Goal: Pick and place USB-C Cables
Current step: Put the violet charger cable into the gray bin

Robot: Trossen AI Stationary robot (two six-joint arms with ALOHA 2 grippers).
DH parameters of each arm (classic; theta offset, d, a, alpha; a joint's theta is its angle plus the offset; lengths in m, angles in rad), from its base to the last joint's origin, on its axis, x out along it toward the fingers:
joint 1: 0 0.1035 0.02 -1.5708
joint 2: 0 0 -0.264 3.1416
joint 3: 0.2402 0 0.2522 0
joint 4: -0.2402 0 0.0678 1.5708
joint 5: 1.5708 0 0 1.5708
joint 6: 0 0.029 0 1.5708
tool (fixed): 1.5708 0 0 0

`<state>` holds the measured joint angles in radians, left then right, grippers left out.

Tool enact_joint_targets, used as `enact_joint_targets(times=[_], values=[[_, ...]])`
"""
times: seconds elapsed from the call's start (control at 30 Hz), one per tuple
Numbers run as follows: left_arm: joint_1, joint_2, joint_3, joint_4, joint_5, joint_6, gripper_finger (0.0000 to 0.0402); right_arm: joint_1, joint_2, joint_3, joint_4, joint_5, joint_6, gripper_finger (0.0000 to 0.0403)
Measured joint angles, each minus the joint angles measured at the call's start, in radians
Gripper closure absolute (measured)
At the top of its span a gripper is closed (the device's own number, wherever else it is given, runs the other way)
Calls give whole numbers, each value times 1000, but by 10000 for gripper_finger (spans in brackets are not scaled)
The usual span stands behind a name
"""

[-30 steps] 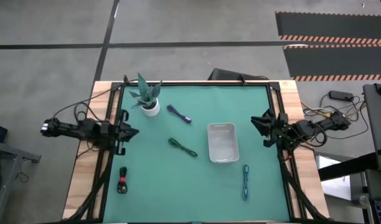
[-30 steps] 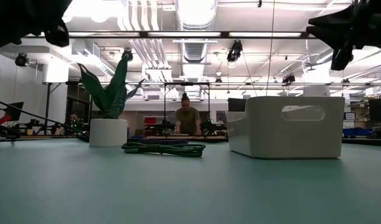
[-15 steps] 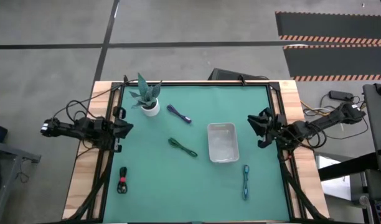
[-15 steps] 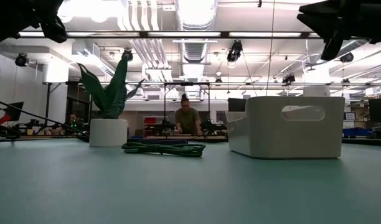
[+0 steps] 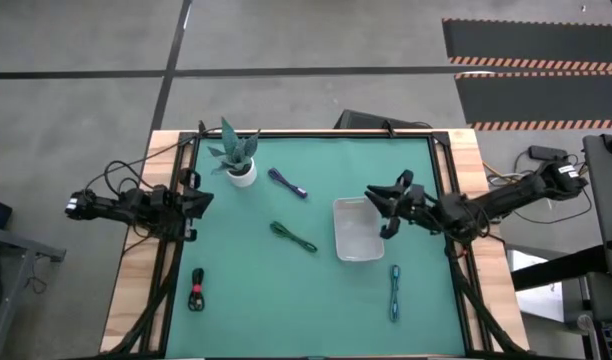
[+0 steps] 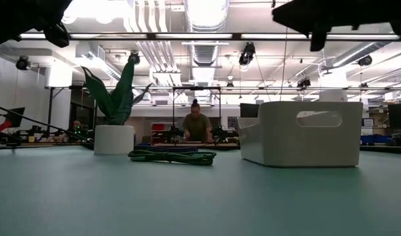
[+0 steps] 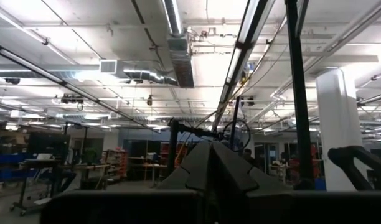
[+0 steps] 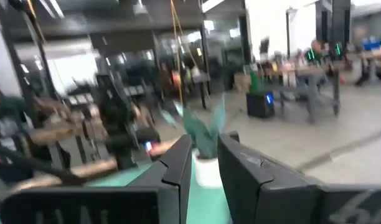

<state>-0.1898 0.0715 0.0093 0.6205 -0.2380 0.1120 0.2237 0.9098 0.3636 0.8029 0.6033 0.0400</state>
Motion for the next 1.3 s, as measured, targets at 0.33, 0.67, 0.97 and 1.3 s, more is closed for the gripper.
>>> enact_joint_targets(times=[0.33,0.67,0.97,1.3], values=[[0,2,0,-1,-4,0,402,-95,149,336,-472,-9,91,335],[0,3,0,-2,-8,0,402,-218,378,640,-695,-151,92,335],[0,3,0,-10,-8,0,402,-307,609,956,-967,-211,75,335],[0,4,-1,-11,-9,0,402,-326,835,1162,-1063,-262,-214,335]])
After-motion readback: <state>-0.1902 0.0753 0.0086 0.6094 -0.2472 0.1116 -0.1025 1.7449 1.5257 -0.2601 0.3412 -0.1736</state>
